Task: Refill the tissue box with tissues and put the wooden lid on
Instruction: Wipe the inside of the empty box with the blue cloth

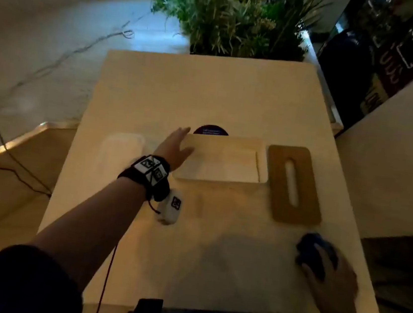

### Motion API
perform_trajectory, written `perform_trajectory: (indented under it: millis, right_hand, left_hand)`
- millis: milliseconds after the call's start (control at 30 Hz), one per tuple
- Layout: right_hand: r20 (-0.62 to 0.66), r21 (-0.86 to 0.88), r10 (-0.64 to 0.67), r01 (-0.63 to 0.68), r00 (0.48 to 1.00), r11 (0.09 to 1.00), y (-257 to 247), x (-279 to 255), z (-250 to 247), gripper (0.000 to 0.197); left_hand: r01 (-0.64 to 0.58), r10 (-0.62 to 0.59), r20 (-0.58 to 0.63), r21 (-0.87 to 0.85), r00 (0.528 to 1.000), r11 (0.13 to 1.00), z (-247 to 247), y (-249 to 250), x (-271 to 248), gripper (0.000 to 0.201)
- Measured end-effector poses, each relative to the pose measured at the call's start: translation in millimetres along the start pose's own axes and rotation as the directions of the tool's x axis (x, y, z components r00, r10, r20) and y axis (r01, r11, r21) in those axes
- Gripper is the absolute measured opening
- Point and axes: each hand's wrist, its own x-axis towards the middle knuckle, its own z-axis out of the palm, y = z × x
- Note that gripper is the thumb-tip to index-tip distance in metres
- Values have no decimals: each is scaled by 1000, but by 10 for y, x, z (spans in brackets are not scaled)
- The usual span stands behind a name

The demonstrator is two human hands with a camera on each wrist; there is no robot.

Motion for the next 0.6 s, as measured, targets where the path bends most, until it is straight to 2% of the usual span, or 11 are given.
perform_trajectory:
  millis: [100, 167, 267, 333, 400, 500, 600]
  right_hand:
    - [-18, -18, 63, -63, 998, 998, 16, 93, 13, 75]
    - [-50, 15, 96, -95, 994, 995, -36, 107, 32, 77]
    - [-89, 38, 150, -147, 985, 988, -120, 35, 110, 63]
    - [-116, 76, 213, -206, 970, 976, -134, 49, 104, 45]
    - [-134, 142, 228, -209, 965, 968, -134, 57, 76, 38]
    - [-189, 371, 206, -124, 960, 920, -217, 26, -153, 33]
    - [-177, 698, 173, 0, 969, 716, -516, -35, -548, 34]
  left_hand:
    - [49, -47, -23, 104, 999, 993, 5, -27, 116, 46]
    - [118, -115, -36, 119, 993, 986, -16, -34, 139, 32]
    - [166, -179, 61, 176, 982, 970, 4, -76, 93, 25]
    - [136, -161, 123, 191, 979, 972, 2, -92, 25, 28]
    - [92, -122, 168, 174, 978, 980, 15, -145, -95, 32]
    - [151, -160, 175, 66, 971, 986, 16, -298, -314, 33]
    - [295, -254, 218, -184, 942, 938, 28, -453, -614, 39]
